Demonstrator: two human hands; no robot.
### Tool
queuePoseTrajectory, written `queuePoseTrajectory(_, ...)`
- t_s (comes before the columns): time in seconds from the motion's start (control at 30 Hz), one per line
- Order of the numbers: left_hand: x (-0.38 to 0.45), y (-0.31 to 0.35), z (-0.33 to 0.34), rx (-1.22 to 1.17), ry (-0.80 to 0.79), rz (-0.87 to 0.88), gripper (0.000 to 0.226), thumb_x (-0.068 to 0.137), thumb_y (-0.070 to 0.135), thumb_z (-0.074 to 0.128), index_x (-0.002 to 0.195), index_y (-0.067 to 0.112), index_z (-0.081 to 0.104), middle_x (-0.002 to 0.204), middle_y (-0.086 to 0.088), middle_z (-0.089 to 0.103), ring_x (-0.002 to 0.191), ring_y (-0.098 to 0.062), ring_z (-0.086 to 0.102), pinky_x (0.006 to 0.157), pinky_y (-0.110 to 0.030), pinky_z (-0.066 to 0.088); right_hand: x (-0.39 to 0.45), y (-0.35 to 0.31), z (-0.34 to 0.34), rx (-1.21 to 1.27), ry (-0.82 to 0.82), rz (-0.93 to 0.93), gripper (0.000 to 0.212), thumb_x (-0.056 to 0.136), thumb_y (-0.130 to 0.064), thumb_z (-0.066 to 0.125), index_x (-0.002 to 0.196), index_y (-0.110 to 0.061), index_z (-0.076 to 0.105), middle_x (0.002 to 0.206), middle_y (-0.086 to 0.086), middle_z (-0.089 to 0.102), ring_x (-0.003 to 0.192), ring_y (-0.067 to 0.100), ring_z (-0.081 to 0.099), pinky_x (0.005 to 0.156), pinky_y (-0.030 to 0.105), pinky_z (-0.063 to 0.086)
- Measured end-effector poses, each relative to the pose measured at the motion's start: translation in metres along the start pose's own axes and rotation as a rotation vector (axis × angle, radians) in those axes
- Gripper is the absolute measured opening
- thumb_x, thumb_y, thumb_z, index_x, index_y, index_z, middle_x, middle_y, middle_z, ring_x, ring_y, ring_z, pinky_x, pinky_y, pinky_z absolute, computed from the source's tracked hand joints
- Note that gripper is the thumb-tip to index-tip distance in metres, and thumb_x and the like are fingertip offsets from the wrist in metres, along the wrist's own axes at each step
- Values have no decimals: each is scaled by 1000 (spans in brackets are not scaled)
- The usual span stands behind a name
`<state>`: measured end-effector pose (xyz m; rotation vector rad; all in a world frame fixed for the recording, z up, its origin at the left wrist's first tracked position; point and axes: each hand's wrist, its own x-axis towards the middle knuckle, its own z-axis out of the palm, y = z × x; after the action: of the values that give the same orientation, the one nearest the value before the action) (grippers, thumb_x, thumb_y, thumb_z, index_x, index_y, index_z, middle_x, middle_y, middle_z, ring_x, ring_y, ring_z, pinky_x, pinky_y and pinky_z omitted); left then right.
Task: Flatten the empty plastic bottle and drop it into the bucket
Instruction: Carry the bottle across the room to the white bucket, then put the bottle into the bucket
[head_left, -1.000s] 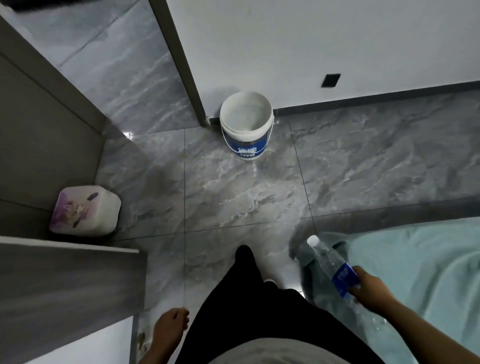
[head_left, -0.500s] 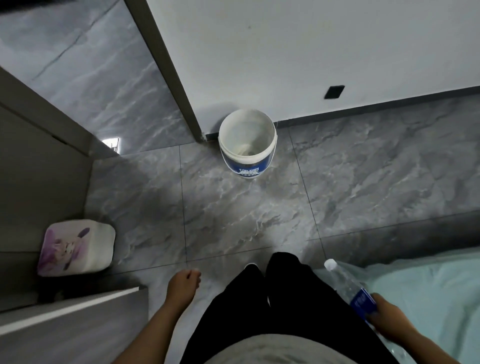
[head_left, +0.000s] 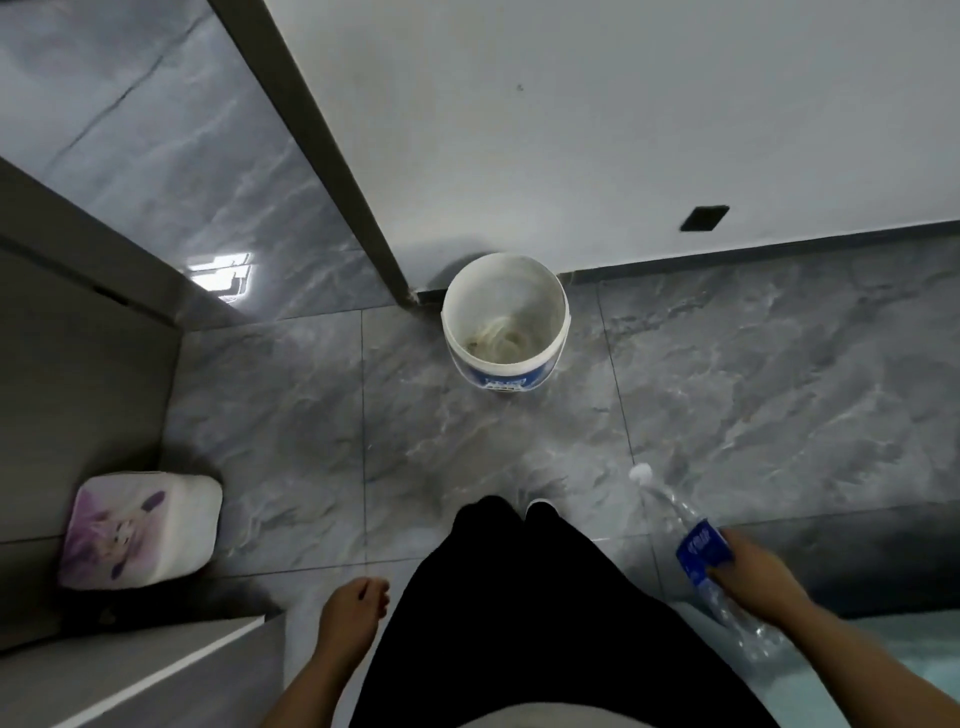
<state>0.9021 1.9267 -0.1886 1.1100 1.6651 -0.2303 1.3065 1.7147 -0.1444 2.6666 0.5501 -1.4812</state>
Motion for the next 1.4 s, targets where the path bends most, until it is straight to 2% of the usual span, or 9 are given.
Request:
queuePoseTrajectory(0.27, 47, 34, -24, -19, -31, -123, 31, 89, 19, 52, 64, 14, 68, 66, -4, 69, 64, -22, 61, 71, -36, 43, 51, -76, -47, -41, -35, -42, 25, 85, -8, 55, 109, -8, 48, 109, 24, 66, 99, 36, 62, 70, 32, 38)
queuePoseTrajectory(0.5, 108, 158, -39, -96, 47, -23, 22, 89, 14, 50, 76, 10, 67, 71, -6, 67, 69, -23, 61, 76, -39, 47, 88, -153, -70, 9, -92, -38, 23, 88, -10, 56, 109, -12, 48, 103, 21, 67, 92, 34, 63, 69, 31, 40)
queuePoseTrajectory(0.63, 152, 227, -36, -121, 88, 36, 24, 91, 15, 47, 75, 9, 64, 80, -16, 66, 77, -27, 61, 84, -44, 50, 125, -207, -87, 122, -55, -111, 29, 87, -6, 60, 114, -4, 51, 88, 13, 63, 78, 29, 60, 69, 31, 42)
queuePoseTrajectory(0.7, 175, 252, -27, -81, 103, 58, 29, 92, 16, 45, 71, 7, 63, 79, -21, 65, 77, -30, 61, 85, -47, 50, 148, -233, -93, 219, -61, -128, 27, 88, -9, 59, 114, -7, 50, 93, 13, 64, 81, 33, 65, 70, 32, 48)
queuePoseTrajectory(0.9, 256, 295, 24, -95, 122, 90, 38, 92, 15, 45, 56, 23, 54, 75, -15, 60, 76, -24, 56, 84, -49, 49, 242, -292, -95, 462, -114, -122, 16, 94, -14, 51, 110, -13, 46, 111, 18, 62, 78, 28, 65, 40, 10, 49)
queuePoseTrajectory(1.0, 302, 307, 50, -24, 149, 154, 35, 91, 25, 43, 58, 18, 50, 69, -14, 55, 70, -21, 52, 69, -37, 41, 292, -309, -83, 430, -82, -158, 14, 94, -13, 51, 107, -10, 49, 109, 20, 65, 81, 34, 68, 58, 26, 57)
queuePoseTrajectory(1.13, 358, 328, 75, 166, 234, 311, 37, 95, 16, 38, 60, 14, 47, 61, -6, 51, 58, -21, 47, 50, -22, 25, 352, -328, -57, 333, -101, -242, 27, 94, -19, 52, 118, -8, 50, 109, 16, 66, 91, 34, 67, 86, 49, 55)
queuePoseTrajectory(1.27, 419, 341, 96, 249, 315, 386, 25, 94, 14, 36, 99, -3, 54, 97, -28, 60, 91, -36, 56, 72, -35, 37, 411, -342, -25, 338, -122, -244, 29, 95, -23, 49, 120, -7, 50, 112, 15, 65, 100, 32, 62, 93, 50, 50)
queuePoseTrajectory(1.4, 462, 343, 114, 323, 349, 437, 42, 97, 19, 29, 137, 9, 31, 130, -24, 47, 117, -36, 48, 96, -46, 42, 465, -354, 4, 401, -89, -185, 25, 94, -22, 49, 113, -6, 54, 107, 18, 65, 94, 32, 61, 83, 42, 48)
